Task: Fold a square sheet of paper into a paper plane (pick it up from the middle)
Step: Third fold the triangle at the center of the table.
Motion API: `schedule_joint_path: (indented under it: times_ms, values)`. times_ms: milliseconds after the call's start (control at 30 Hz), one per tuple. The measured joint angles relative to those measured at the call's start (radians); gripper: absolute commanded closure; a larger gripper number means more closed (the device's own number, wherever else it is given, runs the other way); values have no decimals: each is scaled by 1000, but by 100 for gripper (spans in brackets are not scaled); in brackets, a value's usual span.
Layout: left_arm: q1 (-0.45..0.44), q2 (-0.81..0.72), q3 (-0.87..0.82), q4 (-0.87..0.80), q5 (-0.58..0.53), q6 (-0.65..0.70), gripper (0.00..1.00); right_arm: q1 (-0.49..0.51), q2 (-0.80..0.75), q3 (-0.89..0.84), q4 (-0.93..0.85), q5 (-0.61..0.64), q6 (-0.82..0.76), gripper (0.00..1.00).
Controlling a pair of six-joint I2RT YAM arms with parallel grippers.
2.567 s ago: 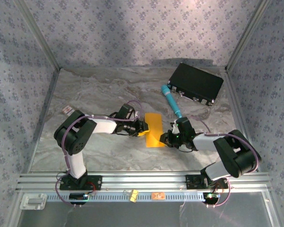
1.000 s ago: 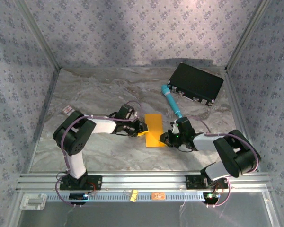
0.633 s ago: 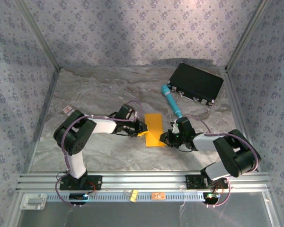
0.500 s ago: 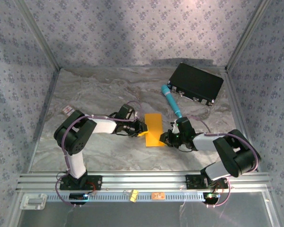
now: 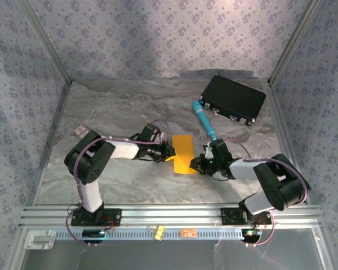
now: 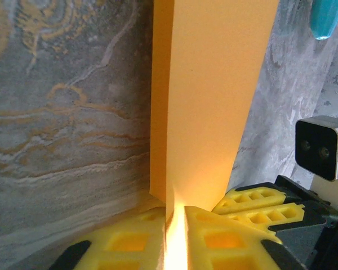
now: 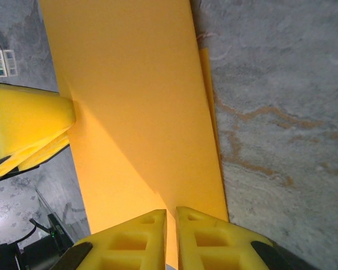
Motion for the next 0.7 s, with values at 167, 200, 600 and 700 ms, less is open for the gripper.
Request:
schedule_joint_path:
  times_ms: [167, 200, 600, 700]
  values:
    - [0, -2, -5, -11, -11, -1, 90, 18, -17, 1, 2, 9, -7, 72]
    - [0, -5, -6, -17, -13, -1, 90, 27, -31, 2, -8, 22, -15, 68]
    - [42, -108, -64, -87, -14, 1, 90, 211, -282, 64, -211, 285, -224, 42]
    - [50, -123, -64, -101, -13, 7, 90, 315, -317, 66, -216, 401, -337, 42]
